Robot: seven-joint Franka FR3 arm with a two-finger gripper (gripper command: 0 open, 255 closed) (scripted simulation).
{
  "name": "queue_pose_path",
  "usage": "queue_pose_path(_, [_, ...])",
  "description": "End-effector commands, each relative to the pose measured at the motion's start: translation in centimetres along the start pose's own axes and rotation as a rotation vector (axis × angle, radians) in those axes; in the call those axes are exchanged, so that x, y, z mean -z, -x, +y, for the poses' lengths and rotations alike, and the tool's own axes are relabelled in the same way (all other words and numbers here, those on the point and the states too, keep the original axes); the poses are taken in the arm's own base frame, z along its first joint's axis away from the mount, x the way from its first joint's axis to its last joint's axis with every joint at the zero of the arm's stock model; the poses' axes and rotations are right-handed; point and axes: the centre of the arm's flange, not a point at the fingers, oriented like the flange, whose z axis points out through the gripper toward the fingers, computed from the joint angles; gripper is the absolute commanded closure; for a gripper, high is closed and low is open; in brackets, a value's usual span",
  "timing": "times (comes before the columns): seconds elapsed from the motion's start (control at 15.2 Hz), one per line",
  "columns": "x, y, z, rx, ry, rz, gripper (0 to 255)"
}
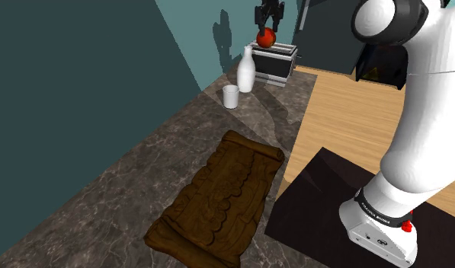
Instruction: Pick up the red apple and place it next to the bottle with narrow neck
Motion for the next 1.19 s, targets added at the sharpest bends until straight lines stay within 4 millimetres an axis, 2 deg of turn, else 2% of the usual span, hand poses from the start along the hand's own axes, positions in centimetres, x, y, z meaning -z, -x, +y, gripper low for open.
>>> queue_pose_path(0.0, [-0.1, -0.6, 2.6, 0.001, 0.0, 0.0, 255])
queue_pose_path(0.07, [-0.1, -0.8, 3.5, 0.001, 0.0, 0.0, 255])
queue_pose_path(1.12, [-8.5, -1.5, 3.1, 0.001, 0.0, 0.0, 255])
